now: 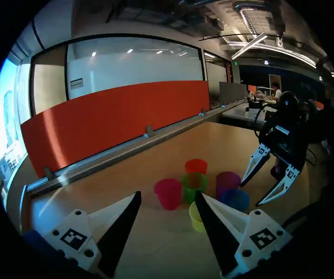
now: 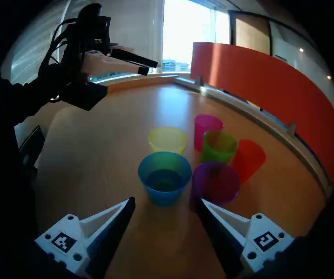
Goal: Pour water
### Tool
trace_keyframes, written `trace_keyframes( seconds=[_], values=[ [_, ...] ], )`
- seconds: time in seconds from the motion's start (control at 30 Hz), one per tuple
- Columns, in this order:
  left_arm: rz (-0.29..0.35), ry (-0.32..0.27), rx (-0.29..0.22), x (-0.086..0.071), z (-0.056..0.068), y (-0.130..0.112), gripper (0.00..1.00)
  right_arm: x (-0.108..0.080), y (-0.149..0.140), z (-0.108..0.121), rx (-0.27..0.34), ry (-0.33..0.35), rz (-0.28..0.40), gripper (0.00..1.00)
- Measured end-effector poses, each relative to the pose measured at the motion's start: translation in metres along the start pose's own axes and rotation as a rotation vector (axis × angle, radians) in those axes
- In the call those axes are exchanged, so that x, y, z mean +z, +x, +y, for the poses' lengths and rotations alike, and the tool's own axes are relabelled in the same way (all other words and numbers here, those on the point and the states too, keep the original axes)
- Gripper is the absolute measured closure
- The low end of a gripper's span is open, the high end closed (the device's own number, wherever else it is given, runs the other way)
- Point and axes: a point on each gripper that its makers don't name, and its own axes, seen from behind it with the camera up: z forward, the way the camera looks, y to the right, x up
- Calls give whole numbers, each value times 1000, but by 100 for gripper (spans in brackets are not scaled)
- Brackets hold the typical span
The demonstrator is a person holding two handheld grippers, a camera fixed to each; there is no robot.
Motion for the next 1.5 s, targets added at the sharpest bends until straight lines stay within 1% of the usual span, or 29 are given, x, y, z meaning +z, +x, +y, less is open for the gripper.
trace_keyframes(
  seconds=[0.7, 1.1, 1.3, 1.5],
  values=[
    [-14, 0, 1, 7, -5, -9, 15, 31, 11, -4, -2, 27, 0, 1],
    [-19, -1, 7, 7, -8, -12, 15, 43, 15, -3, -12, 31, 0, 1],
    [-19, -2, 4, 9, -8, -13, 15, 50, 17, -3, -4, 31, 3, 1],
    [-21, -1, 6, 10, -8, -13, 15, 52, 18, -2, 1, 32, 5, 2]
  ],
)
